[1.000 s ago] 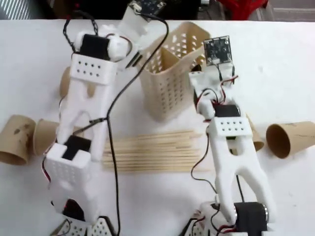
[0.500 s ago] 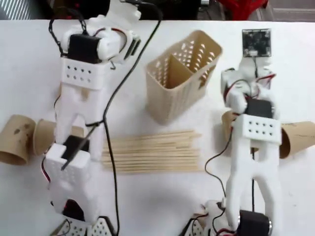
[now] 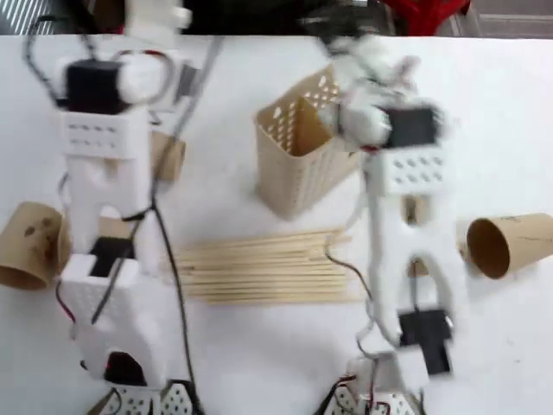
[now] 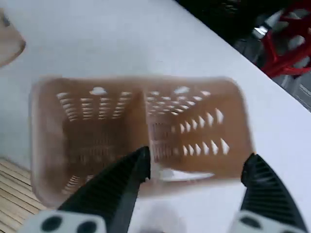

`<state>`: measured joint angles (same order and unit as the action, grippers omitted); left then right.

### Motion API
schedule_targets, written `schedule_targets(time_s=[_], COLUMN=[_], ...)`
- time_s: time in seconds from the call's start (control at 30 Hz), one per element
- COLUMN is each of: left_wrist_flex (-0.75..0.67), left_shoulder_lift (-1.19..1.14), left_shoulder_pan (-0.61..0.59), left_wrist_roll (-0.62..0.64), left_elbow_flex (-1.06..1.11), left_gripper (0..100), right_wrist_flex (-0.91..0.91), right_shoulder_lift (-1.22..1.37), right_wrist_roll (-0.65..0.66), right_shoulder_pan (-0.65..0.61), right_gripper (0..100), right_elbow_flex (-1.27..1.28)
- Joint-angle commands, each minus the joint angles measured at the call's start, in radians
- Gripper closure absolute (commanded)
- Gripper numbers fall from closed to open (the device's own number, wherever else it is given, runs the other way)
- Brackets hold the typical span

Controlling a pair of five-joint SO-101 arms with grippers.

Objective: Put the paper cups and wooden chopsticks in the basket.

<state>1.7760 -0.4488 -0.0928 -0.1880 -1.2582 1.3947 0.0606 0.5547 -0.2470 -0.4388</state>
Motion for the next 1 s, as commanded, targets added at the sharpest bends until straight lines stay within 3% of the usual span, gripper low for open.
schedule_targets(time_s=[0.0, 0.27, 0.47, 0.73, 0.83, 0.97], left_wrist_flex=[0.002, -0.058, -0.071, -0.132, -0.140, -0.140], left_shoulder_lift=[0.012, 0.007, -0.042, -0.150, -0.168, -0.170], left_shoulder_pan=[-0.168, -0.380, -0.392, -0.403, -0.407, -0.407], left_wrist_roll=[0.006, -0.107, -0.110, -0.112, -0.110, -0.109], left_elbow_flex=[-0.041, -0.034, -0.038, -0.044, -0.044, -0.044], left_gripper=[85, 85, 85, 85, 85, 85], right_wrist_flex=[0.041, 0.236, 0.262, 0.305, 0.311, 0.318], right_shoulder_lift=[0.182, 0.415, 0.550, 0.591, 0.584, 0.573], right_wrist_roll=[0.025, -0.048, -0.037, -0.051, -0.198, -0.400], right_shoulder_pan=[-0.048, -0.051, -0.064, -0.058, -0.039, -0.044], right_gripper=[70.1, 74.5, 84.4, 87.2, 98.7, 98.6], right_elbow_flex=[-0.252, -0.647, -0.671, -0.666, -0.666, -0.683])
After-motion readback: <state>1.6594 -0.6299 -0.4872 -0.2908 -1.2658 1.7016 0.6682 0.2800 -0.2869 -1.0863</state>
